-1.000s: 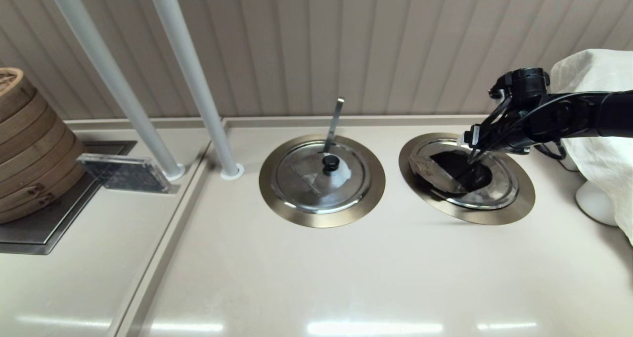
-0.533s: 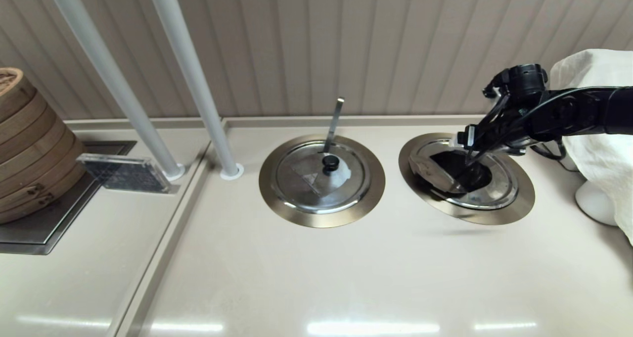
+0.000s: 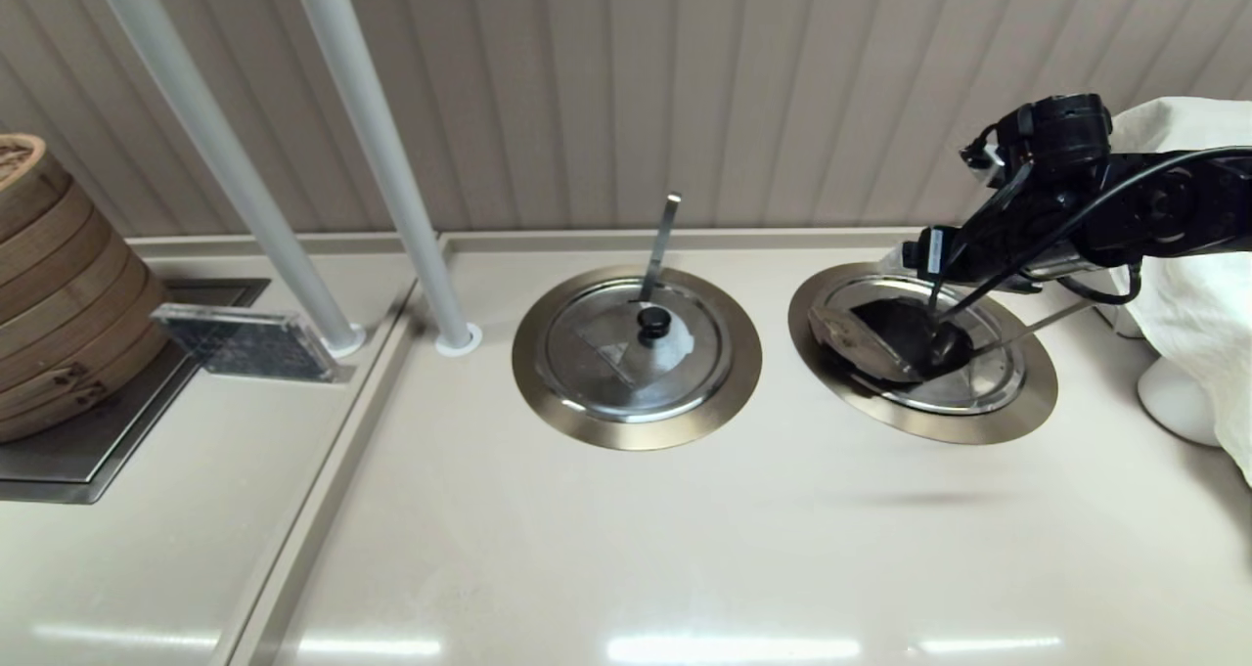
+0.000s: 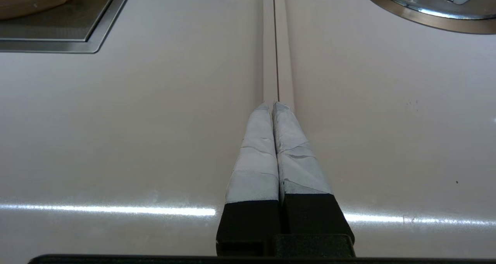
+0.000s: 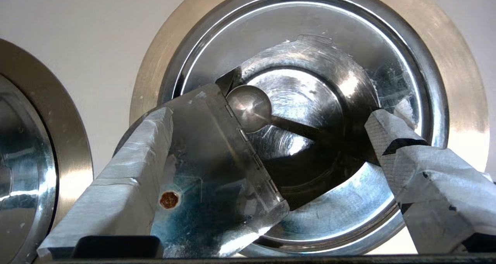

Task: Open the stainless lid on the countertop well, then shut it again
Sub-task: Stir with a spoon, then close the lid

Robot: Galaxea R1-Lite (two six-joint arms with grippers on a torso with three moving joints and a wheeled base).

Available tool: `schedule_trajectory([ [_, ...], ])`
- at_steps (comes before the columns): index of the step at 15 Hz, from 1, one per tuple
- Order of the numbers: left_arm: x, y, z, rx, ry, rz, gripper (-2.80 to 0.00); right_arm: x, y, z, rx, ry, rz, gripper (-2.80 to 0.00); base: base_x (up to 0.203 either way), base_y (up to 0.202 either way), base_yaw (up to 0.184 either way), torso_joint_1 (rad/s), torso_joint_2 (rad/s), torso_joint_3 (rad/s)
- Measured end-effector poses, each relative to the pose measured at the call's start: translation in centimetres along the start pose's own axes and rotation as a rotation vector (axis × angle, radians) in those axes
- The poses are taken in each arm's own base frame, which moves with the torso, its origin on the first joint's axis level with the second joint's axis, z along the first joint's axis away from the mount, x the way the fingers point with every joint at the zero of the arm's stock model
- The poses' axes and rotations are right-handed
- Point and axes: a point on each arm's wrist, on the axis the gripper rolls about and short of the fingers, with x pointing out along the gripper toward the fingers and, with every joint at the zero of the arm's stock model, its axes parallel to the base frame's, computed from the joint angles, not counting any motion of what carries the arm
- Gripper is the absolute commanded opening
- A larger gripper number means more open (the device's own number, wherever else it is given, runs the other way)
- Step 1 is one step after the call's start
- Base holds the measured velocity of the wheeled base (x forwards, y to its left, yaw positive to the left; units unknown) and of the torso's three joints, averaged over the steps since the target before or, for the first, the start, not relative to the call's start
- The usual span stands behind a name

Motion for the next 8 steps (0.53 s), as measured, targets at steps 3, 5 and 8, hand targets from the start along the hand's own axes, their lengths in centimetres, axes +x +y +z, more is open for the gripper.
schedule_trajectory([
  [3, 0.0, 0.0, 0.0, 0.000, 0.000, 0.000, -2.80, -0.4, -0.1, 0.1, -0.001, -0.006, 0.004, 0.00, 0.000, 0.000, 0.000, 0.000, 0.00, 0.000],
  [5, 0.0, 0.0, 0.0, 0.000, 0.000, 0.000, -2.80, -1.8, 0.7, -1.3, -0.065, 0.029, 0.031, 0.00, 0.000, 0.000, 0.000, 0.000, 0.00, 0.000],
  [8, 0.0, 0.0, 0.0, 0.000, 0.000, 0.000, -2.80, -4.1, 2.9, -4.8, -0.280, 0.060, 0.098, 0.00, 0.000, 0.000, 0.000, 0.000, 0.00, 0.000],
])
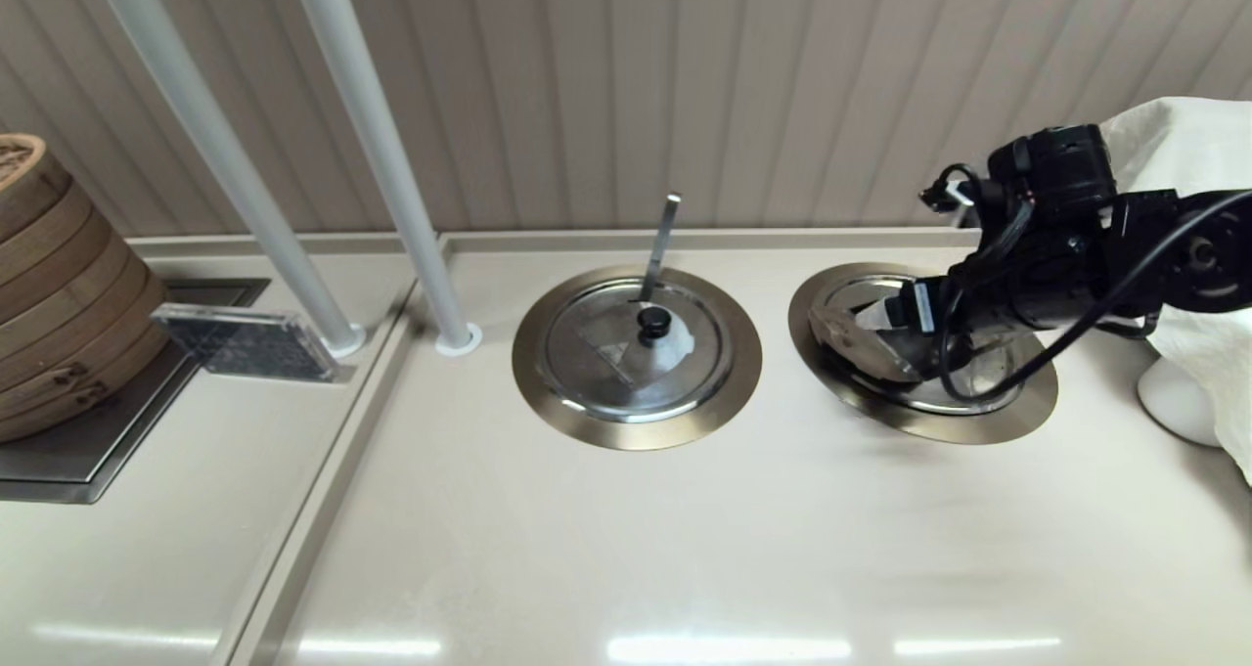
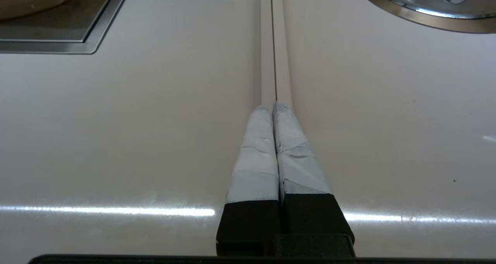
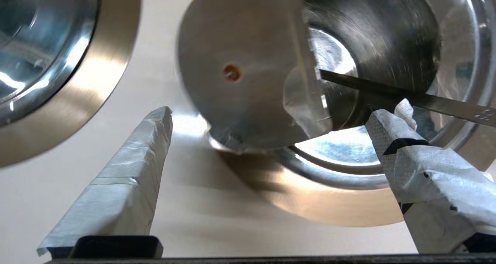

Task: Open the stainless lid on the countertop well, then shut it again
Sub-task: Close the lid

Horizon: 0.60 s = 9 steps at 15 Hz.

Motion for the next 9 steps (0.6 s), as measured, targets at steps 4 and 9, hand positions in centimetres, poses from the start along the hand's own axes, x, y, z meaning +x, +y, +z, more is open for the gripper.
schedule_trajectory([
  [4, 0.0, 0.0, 0.0, 0.000, 0.000, 0.000, -2.80, -1.7, 3.7, -3.1, -0.252, -0.005, -0.009, 0.00, 0.000, 0.000, 0.000, 0.000, 0.00, 0.000],
  [9, 0.0, 0.0, 0.0, 0.000, 0.000, 0.000, -2.80, 0.3, 4.6, -3.7, -0.291, -0.095, -0.129, 0.00, 0.000, 0.000, 0.000, 0.000, 0.00, 0.000],
])
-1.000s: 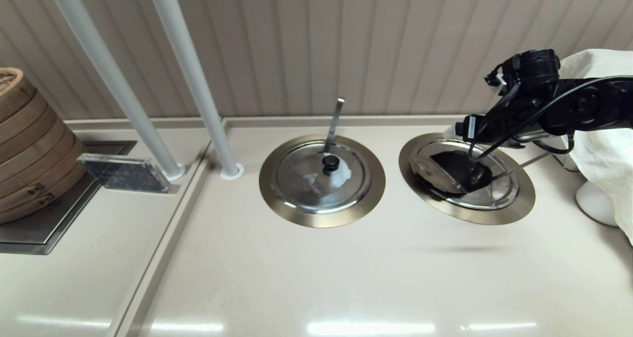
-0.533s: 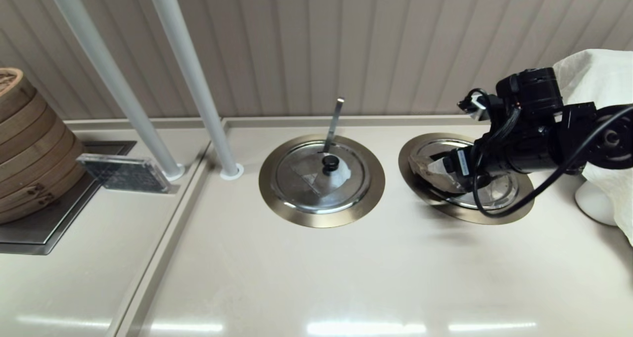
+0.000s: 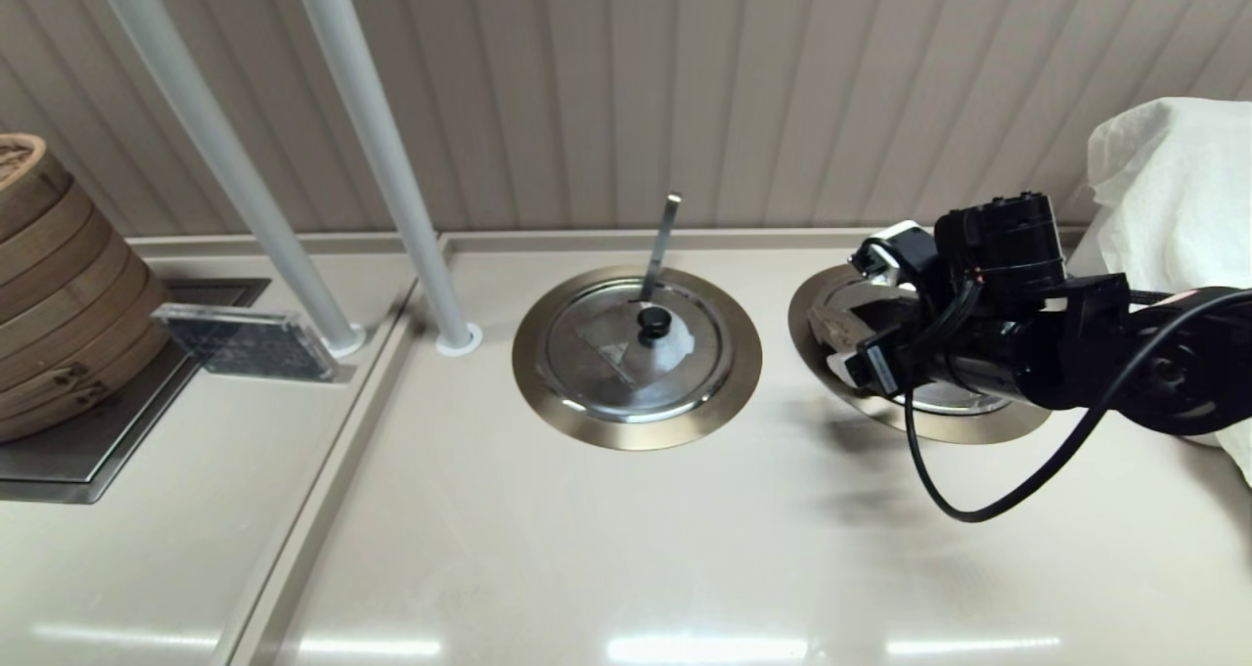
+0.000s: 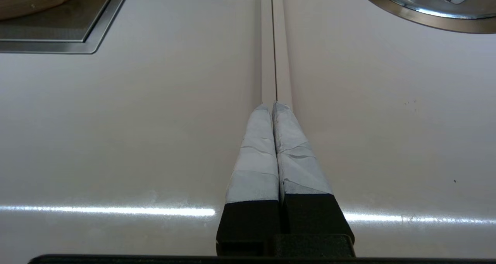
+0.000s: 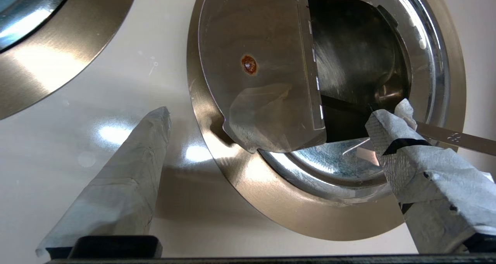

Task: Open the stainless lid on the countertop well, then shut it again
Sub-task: Close the lid

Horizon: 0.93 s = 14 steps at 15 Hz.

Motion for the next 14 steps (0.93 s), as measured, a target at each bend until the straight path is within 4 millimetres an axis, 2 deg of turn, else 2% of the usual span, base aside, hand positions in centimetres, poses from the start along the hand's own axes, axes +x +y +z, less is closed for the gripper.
schedule_trajectory([
  [4, 0.0, 0.0, 0.0, 0.000, 0.000, 0.000, -2.80, 2.3, 0.8, -1.1, -0.015, 0.047, -0.012, 0.00, 0.000, 0.000, 0.000, 0.000, 0.00, 0.000],
  [7, 0.0, 0.0, 0.0, -0.001, 0.000, 0.000, -2.80, 4.1, 0.3, -1.3, -0.027, 0.025, -0.069, 0.00, 0.000, 0.000, 0.000, 0.000, 0.00, 0.000],
  [10, 0.0, 0.0, 0.0, 0.000, 0.000, 0.000, -2.80, 5.3, -1.0, -1.1, -0.007, -0.006, -0.130, 0.00, 0.000, 0.000, 0.000, 0.000, 0.00, 0.000],
  [14, 0.0, 0.0, 0.0, -0.001, 0.000, 0.000, -2.80, 5.9, -4.3, -0.1, 0.050, -0.034, -0.219, 0.00, 0.000, 0.000, 0.000, 0.000, 0.00, 0.000],
])
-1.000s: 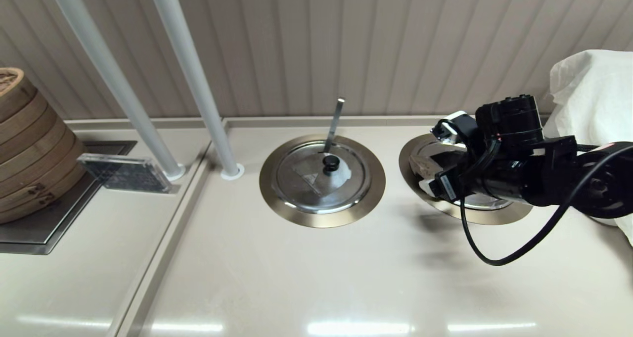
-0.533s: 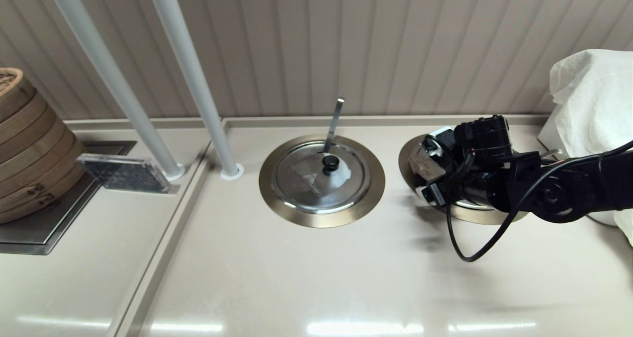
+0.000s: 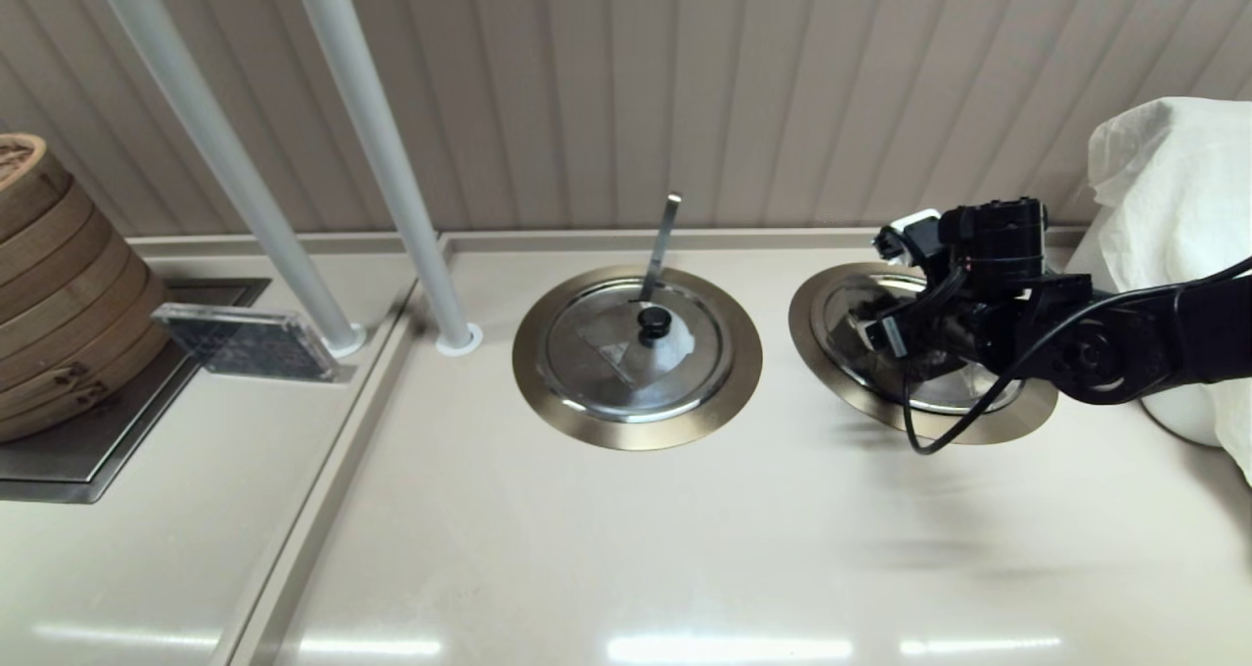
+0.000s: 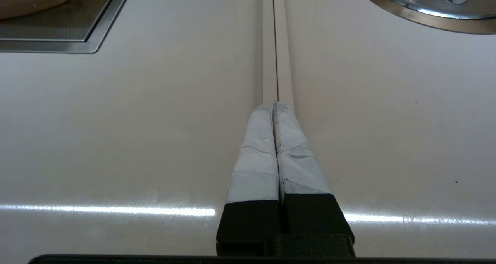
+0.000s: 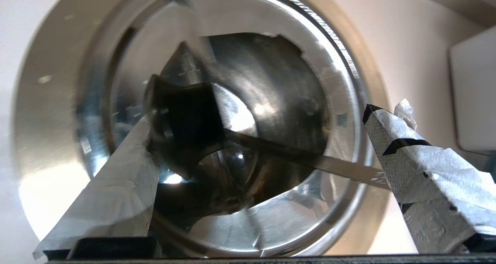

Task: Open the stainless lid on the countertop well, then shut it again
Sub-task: Close the lid

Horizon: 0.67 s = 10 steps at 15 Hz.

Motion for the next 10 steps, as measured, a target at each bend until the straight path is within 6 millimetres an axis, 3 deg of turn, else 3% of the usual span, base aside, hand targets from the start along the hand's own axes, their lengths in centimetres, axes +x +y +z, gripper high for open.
schedule_trajectory([
  [4, 0.0, 0.0, 0.0, 0.000, 0.000, 0.000, -2.80, -1.5, -2.6, 2.1, 0.080, -0.076, -0.052, 0.00, 0.000, 0.000, 0.000, 0.000, 0.00, 0.000],
  [10, 0.0, 0.0, 0.0, 0.001, 0.000, 0.000, -2.80, -7.5, -5.7, 6.6, 0.357, -0.214, -0.040, 0.00, 0.000, 0.000, 0.000, 0.000, 0.00, 0.000],
])
